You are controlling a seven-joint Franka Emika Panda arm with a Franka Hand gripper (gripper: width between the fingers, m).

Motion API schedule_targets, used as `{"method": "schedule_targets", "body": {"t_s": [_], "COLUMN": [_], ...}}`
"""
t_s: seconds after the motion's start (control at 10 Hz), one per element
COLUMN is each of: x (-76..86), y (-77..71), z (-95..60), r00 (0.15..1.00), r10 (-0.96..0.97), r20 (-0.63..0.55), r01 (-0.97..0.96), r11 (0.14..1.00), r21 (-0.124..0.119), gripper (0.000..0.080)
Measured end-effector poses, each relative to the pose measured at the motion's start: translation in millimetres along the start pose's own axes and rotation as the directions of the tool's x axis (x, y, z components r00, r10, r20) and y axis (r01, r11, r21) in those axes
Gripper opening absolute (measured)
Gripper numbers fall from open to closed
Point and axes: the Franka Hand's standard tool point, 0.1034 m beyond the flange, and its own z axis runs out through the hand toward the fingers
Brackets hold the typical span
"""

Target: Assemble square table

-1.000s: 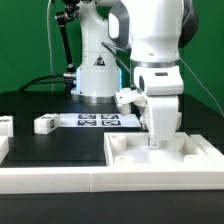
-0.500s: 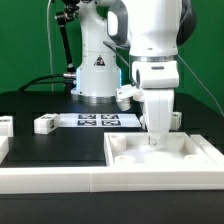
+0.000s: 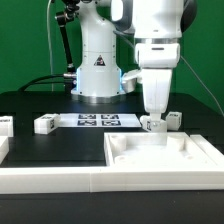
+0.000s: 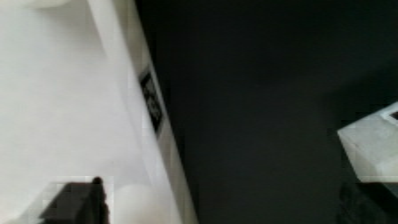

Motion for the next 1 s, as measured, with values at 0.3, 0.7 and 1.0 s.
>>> {"method": "schedule_targets", "body": {"t_s": [0.3,0.7,1.0], "x": [-1.5,2.7,14.7], "y": [-5.0,-15.4,-34.3], "z": [-5.3,-5.5,-8.5], "r00": [1.000,0.940,0.773], "r10": [0.026,0.340,0.632], "r20": [0.007,-0.038,-0.051], "r01": [-0.026,-0.341,-0.633], "r11": [1.000,0.939,0.774], "r21": [0.003,-0.028,-0.013], "gripper": [0.0649,0.0649,0.0649]}}
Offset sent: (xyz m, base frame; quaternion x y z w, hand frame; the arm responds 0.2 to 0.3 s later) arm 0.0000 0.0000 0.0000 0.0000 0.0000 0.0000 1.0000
